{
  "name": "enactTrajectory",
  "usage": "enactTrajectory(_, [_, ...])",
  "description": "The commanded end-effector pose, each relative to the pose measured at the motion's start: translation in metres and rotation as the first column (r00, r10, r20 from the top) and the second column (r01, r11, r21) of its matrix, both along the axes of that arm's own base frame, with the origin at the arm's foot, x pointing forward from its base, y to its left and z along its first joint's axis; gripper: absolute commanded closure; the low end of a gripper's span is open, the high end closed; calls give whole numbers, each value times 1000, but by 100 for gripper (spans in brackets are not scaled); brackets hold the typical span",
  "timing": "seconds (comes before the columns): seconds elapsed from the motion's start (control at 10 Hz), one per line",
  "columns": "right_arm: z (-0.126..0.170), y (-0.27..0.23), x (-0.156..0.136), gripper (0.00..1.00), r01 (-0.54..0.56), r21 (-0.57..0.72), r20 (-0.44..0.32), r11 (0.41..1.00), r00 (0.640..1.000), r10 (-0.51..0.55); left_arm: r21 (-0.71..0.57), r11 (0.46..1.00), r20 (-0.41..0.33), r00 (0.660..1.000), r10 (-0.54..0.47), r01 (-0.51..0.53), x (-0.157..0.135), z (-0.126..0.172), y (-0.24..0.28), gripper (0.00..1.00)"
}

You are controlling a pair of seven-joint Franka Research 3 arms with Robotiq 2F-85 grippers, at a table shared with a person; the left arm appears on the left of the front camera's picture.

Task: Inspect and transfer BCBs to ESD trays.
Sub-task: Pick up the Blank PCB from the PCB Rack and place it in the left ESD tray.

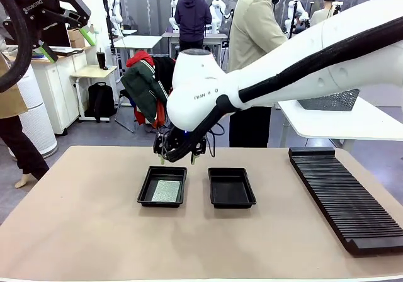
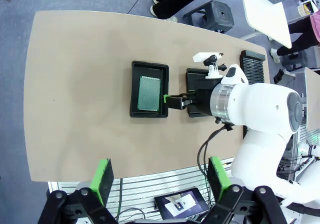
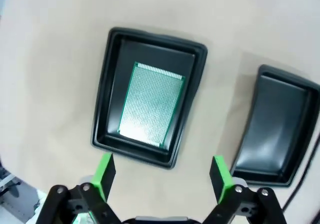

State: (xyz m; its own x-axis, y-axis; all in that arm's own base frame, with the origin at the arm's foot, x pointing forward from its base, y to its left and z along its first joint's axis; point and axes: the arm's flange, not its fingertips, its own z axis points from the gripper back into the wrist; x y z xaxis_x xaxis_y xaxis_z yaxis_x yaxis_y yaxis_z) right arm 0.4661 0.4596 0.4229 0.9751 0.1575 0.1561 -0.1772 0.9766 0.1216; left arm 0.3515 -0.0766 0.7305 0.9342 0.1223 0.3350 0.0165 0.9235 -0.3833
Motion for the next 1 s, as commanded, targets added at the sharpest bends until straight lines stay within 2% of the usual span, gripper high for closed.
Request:
enactTrajectory(0.0, [10, -3, -7, 0, 49, -44, -13, 998, 999, -50, -5, 1000, -1, 1000, 0, 0, 0, 0, 0, 0])
enactTrajectory(0.3, [16, -5, -8, 0, 88, -50, -49, 995, 995, -90, -5, 1000, -1, 1000, 0, 0, 0, 0, 0, 0])
enactTrajectory(0.4, [16, -7, -5, 0, 109, -46, -40, 993, 993, -111, -5, 1000, -1, 1000, 0, 0, 0, 0, 0, 0])
enactTrajectory(0.5, [17, -9, -3, 0, 130, 0, -47, 991, 990, -130, -5, 1000, -1, 1000, 0, 0, 0, 0, 0, 0])
enactTrajectory(0.6, [14, -7, -5, 0, 67, -38, -43, 997, 997, -69, -5, 1000, -1, 1000, 0, 0, 0, 0, 0, 0])
enactTrajectory(0.9, [14, -7, -5, 0, 67, -38, -43, 997, 997, -69, -5, 1000, -1, 1000, 0, 0, 0, 0, 0, 0])
